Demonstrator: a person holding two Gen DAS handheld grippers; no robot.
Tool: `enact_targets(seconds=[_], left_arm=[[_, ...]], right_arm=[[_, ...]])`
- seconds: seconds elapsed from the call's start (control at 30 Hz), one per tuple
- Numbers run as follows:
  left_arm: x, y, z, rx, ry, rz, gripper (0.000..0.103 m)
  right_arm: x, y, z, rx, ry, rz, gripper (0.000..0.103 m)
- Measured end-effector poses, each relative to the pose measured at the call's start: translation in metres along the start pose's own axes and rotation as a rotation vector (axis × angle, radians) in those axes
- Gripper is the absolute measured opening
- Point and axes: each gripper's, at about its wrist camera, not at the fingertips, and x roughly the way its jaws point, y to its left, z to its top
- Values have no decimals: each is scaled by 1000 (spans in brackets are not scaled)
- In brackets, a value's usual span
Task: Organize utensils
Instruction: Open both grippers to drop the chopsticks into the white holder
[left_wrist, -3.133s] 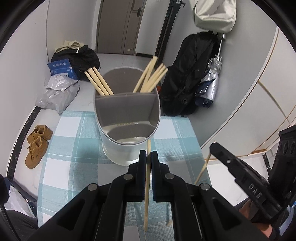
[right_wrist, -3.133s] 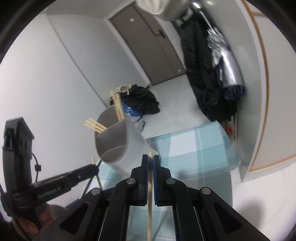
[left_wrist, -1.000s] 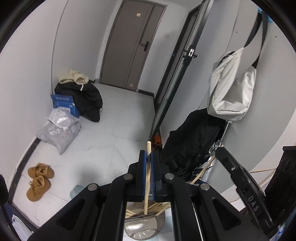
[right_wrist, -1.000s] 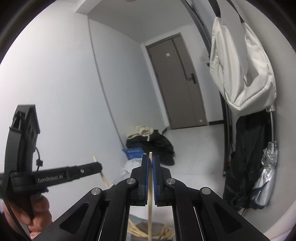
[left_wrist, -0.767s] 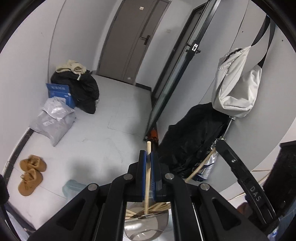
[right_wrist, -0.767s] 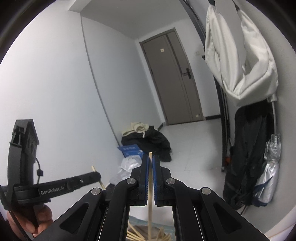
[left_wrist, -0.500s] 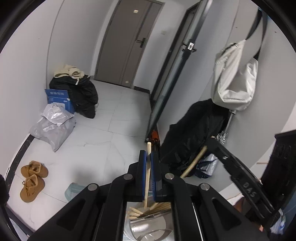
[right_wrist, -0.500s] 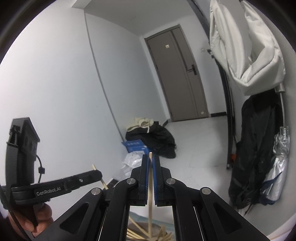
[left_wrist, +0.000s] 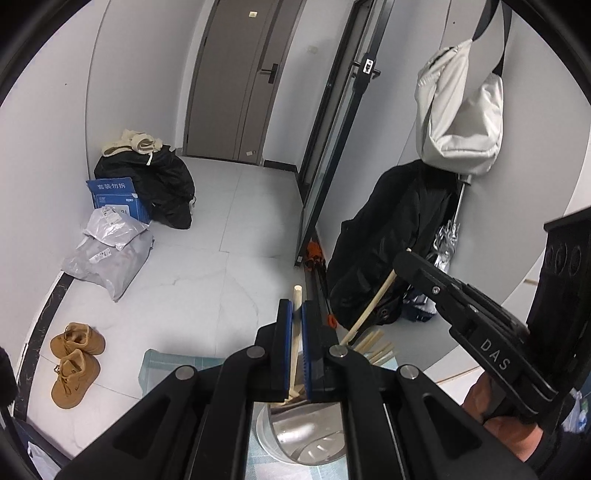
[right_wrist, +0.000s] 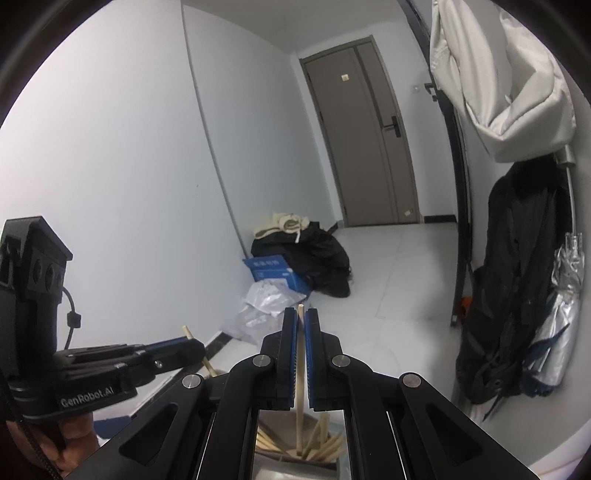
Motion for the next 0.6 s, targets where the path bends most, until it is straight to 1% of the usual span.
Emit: enact_targets(seconds=[0.17, 0.33, 0.43, 0.5, 0.6], left_arm=[[5, -4, -7, 24, 17, 6, 1], [9, -4, -13, 18, 38, -10, 1], [9, -5, -17, 20, 37, -17, 1], [8, -7, -18, 23, 42, -17, 1], [8, -8, -19, 20, 49, -23, 1]], right_arm=[[5, 4, -6, -31, 29, 15, 4], [8, 7, -16, -46, 77, 28, 4], [6, 9, -22, -43, 96, 40, 4], [7, 8, -25, -41, 128, 64, 5], [6, 13, -32, -65, 154, 65, 5]])
